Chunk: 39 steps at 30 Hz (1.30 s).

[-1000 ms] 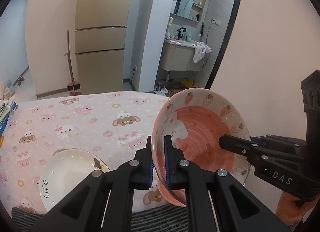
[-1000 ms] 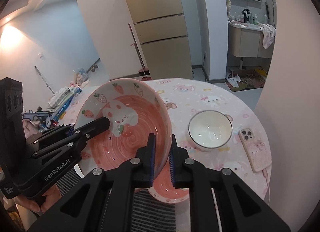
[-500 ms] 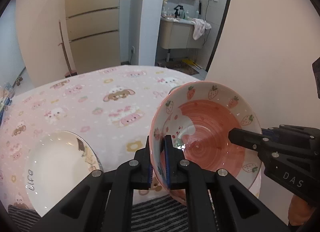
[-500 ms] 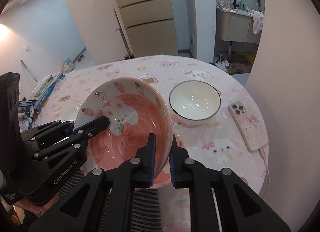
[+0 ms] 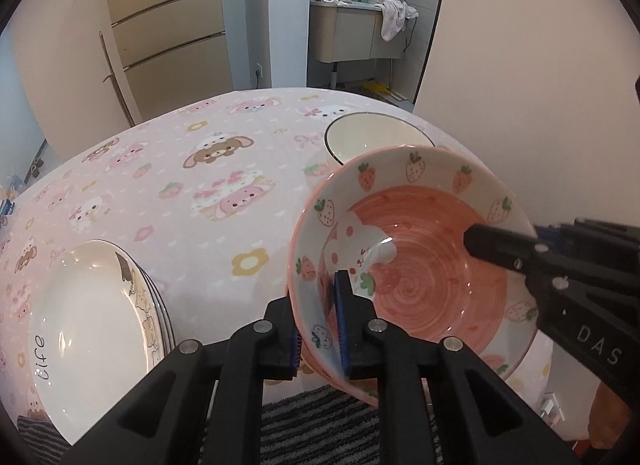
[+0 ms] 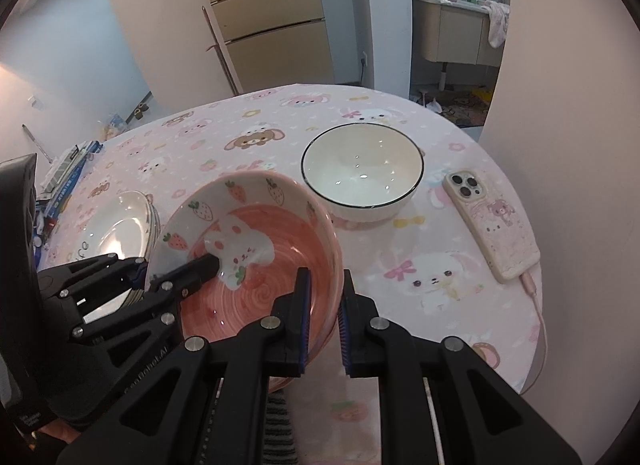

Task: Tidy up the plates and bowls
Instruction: 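Lift the pink bowl with both grippers and carry it toward the black-rimmed white bowl, then lower the pink bowl onto the tablecloth and open both grippers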

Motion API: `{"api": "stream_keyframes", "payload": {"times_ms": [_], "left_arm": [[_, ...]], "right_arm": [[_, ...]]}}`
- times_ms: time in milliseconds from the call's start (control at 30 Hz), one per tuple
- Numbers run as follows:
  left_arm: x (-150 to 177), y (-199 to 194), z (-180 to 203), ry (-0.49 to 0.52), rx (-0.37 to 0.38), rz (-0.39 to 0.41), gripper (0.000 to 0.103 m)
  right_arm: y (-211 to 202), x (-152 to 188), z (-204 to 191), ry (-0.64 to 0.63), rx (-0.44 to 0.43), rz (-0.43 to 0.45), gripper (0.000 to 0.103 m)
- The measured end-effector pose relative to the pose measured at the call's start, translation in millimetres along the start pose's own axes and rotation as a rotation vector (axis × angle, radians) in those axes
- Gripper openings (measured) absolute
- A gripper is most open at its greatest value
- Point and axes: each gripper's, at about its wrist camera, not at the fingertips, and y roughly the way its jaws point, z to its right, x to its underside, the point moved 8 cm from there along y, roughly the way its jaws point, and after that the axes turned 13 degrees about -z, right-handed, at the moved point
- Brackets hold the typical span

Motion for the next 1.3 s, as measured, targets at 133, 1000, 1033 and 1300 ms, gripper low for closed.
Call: {"api": "stream_keyframes", "payload": {"times_ms": [133, 1000, 1033, 1300], "left_arm": [[3, 7, 3, 0.012, -0.025, -0.005, 0.017], [8, 8, 9, 0.084, -0.211, 0.063, 0.018], [9, 8, 8, 0.087, -0.230, 0.068, 0.018], [10, 9, 2, 0.088, -0.229, 0.105, 0.018]], "right_arm": [[5, 0, 2, -0.007, 0.022, -0.002, 0.012], [26, 8, 4, -0.044, 0.102, 0.015, 0.012], [28, 8, 4, -0.042, 0.093, 0.014, 0.012], [39, 12, 1, -0.035, 0.070, 0.008, 0.013]]}}
